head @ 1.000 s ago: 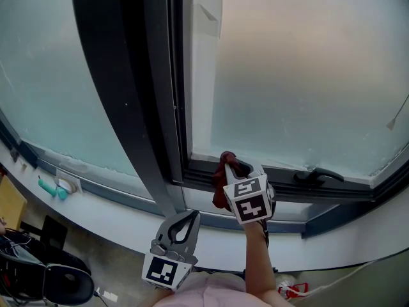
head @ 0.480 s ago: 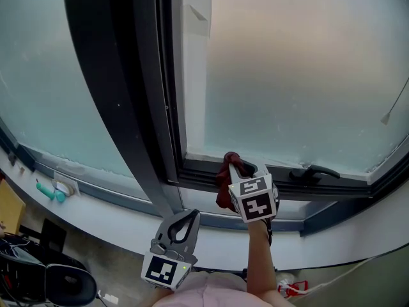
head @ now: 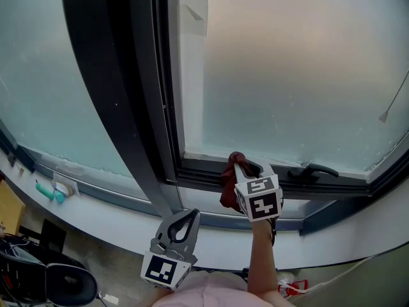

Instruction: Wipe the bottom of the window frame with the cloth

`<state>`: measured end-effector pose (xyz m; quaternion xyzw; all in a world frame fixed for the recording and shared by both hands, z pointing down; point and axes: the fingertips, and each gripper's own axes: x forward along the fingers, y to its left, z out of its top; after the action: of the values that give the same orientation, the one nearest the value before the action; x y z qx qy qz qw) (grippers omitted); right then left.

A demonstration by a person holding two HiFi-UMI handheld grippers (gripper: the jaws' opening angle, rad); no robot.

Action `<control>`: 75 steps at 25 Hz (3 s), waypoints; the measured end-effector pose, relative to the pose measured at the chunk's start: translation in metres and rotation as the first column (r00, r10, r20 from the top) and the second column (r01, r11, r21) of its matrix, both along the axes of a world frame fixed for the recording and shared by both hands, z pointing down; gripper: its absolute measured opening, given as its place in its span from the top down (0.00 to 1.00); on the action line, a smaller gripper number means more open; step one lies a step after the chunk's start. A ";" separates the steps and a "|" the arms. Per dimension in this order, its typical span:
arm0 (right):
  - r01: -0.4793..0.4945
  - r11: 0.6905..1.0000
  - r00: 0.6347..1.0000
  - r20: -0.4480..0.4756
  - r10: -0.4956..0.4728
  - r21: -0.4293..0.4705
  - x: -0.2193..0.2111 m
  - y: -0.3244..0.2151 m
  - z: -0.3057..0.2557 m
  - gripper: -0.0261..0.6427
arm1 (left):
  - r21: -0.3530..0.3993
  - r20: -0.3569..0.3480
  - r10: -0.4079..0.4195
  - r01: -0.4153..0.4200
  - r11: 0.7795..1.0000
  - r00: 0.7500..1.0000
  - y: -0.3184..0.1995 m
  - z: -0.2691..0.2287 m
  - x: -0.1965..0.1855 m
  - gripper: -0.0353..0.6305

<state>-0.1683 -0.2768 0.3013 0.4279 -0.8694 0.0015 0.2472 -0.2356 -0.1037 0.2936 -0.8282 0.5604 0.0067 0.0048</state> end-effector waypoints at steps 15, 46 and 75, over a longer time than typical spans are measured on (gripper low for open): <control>-0.028 1.000 0.999 0.032 0.029 -0.013 0.021 -0.003 0.001 0.87 | 0.001 0.001 0.005 -0.005 1.000 1.000 0.000 0.000 0.008 0.95; -0.079 0.997 0.996 0.045 0.079 -0.009 0.067 -0.007 0.001 0.87 | 0.002 -0.004 0.031 -0.031 1.000 1.000 -0.002 0.002 0.040 0.95; -0.128 0.992 0.991 0.050 0.128 -0.012 0.102 -0.010 0.001 0.87 | -0.006 -0.010 0.080 -0.080 0.997 0.997 -0.012 0.003 0.067 0.95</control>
<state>-0.0662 -0.2867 0.3028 0.4814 -0.8462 0.0319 0.2262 -0.1691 -0.1157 0.2970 -0.8500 0.5268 0.0090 -0.0005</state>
